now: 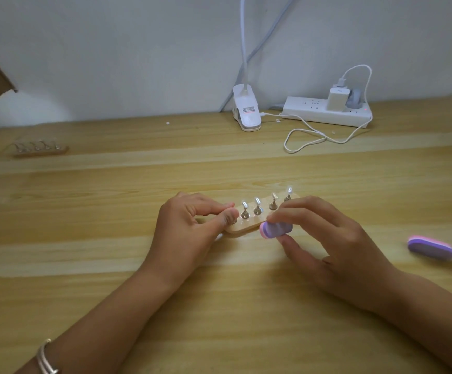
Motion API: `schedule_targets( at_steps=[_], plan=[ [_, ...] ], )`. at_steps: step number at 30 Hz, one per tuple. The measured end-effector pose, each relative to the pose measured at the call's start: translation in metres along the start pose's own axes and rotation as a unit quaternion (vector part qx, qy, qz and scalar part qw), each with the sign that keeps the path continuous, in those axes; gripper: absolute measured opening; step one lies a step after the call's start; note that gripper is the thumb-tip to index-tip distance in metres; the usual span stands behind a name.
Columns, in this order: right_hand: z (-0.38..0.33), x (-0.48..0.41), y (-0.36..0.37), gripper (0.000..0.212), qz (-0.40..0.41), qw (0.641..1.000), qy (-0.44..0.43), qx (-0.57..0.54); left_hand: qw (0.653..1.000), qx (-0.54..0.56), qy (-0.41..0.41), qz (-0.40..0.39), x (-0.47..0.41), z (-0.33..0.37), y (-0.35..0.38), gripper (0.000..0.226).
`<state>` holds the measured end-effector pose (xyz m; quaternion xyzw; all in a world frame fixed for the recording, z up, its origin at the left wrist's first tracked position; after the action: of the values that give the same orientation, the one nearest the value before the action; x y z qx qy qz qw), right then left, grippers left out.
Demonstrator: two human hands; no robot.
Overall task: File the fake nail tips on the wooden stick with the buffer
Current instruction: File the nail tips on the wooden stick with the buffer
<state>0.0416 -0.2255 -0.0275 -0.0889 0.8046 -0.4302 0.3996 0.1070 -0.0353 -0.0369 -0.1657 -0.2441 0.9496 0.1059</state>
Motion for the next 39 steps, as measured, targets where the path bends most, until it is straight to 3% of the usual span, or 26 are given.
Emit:
schedule_targets(
  at_steps=[10,17,20,30,39],
  plan=[
    [0.001,0.000,0.001,0.020,0.001,1.000,0.003,0.005,1.000,-0.013,-0.010,0.007,0.002,0.001,-0.001,0.008],
    [0.002,0.001,0.001,0.018,0.000,1.000,0.005,0.000,0.999,-0.044,-0.026,0.000,0.006,0.002,-0.002,0.028],
    [0.001,0.000,0.000,0.020,-0.001,1.000,0.002,0.000,0.997,-0.072,-0.013,0.003,0.005,0.007,-0.002,0.033],
    [0.002,0.002,0.001,0.020,-0.006,1.000,0.003,-0.003,0.986,-0.149,0.062,0.032,0.005,0.022,-0.004,0.017],
    [0.001,0.001,0.001,0.022,-0.003,1.000,-0.003,-0.003,0.986,-0.153,0.062,0.023,0.003,0.026,-0.002,0.035]
  ],
)
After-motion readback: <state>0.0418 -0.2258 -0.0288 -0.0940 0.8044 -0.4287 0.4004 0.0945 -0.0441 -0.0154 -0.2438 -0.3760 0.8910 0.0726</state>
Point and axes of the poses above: each hand's wrist, its own x-axis away from the middle knuckle, its own y-axis out of the palm, z = x × y, the point moved 6 cm from there along -x, towards the middle knuckle, and after that the axes turned 9 degrees about -z, right-handed, at the moved point
